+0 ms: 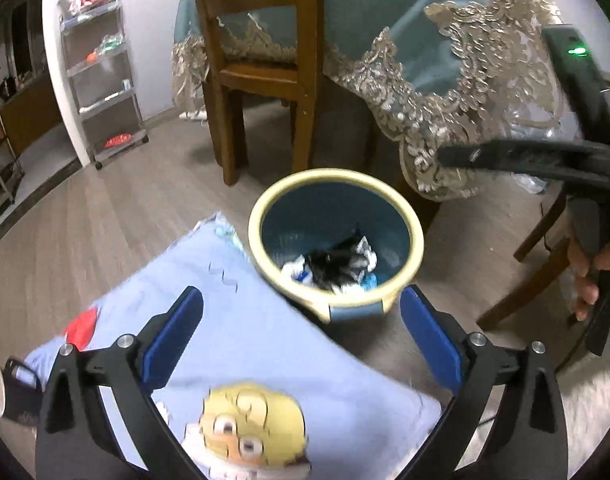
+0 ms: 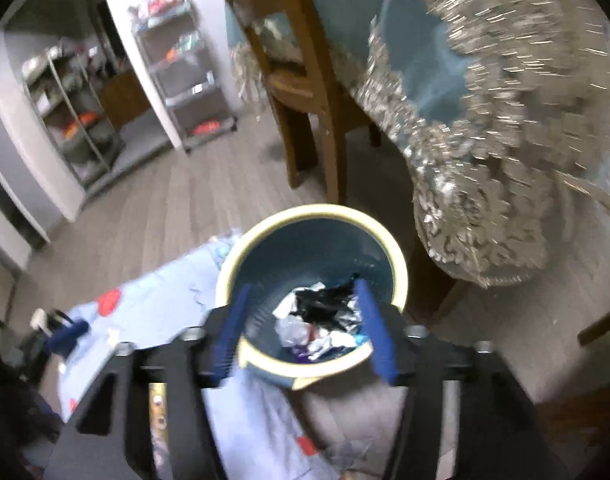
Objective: Collect trash
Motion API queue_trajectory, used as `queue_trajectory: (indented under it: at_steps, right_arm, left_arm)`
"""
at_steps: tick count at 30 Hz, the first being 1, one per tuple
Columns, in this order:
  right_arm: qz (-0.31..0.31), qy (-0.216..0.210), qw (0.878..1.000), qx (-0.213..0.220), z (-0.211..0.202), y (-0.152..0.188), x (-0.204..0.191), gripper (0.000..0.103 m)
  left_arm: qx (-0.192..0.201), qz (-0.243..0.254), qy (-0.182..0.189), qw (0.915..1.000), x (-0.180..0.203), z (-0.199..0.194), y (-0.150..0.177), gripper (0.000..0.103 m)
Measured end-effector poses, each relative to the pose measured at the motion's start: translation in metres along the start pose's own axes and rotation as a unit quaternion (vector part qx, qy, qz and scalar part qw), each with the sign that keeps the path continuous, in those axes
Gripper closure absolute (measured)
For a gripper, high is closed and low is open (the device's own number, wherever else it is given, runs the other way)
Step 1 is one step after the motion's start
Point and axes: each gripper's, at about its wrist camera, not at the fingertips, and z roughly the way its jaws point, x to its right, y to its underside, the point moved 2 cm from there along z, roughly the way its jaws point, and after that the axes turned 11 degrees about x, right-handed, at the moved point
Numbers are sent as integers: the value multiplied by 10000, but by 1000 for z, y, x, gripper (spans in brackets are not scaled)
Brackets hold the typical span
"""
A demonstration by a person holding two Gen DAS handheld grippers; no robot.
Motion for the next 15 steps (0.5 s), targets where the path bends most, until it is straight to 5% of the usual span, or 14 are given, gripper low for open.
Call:
queue_trajectory:
  at_steps: [4, 15]
  right_arm:
    - [103, -73, 9998, 128, -37, 18, -4, 10]
    - [144, 532, 9983, 214, -61, 52, -3, 7]
  left_arm:
    - [-57, 98, -287, 9995, -1, -21, 8, 6]
    - [368, -675, -226, 9968, -1, -38, -1, 6]
